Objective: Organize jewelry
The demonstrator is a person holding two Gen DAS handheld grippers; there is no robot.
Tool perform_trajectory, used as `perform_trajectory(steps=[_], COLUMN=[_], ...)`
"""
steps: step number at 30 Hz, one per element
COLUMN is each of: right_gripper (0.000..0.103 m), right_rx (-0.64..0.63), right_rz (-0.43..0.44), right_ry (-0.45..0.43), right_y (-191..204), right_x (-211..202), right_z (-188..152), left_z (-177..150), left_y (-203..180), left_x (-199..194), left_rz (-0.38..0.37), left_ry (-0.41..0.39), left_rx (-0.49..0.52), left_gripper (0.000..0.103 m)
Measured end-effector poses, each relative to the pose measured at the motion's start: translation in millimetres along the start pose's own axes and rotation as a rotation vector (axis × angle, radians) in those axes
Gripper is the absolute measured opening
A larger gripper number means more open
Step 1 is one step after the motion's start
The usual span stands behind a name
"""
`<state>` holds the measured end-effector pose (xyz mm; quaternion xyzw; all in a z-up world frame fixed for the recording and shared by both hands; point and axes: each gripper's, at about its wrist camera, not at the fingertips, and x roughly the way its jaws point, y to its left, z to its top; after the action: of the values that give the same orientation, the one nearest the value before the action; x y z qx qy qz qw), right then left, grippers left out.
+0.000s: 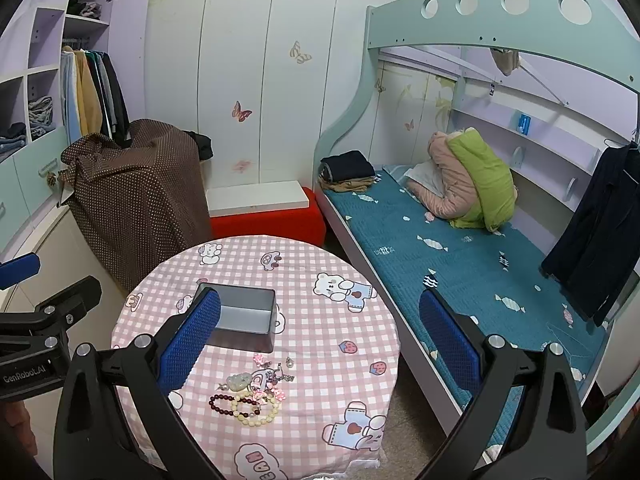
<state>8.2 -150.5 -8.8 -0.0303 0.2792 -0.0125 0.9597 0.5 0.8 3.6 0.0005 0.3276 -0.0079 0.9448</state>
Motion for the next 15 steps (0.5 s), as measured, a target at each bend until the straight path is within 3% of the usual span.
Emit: perform_trajectory(steps=[15], right_gripper=[0.095], right_rx=[0.004], right_rz=[0.006], right_ry=[0.011], right_y=[2.4], right_x=[7.1], right_z=[-2.8], left_z=[0.9], left_y=[0.2], left_x=[5.4], left_rz=[0.001], left_ry=[-0.002], left_rx=[-0.003], left_gripper=[0.098])
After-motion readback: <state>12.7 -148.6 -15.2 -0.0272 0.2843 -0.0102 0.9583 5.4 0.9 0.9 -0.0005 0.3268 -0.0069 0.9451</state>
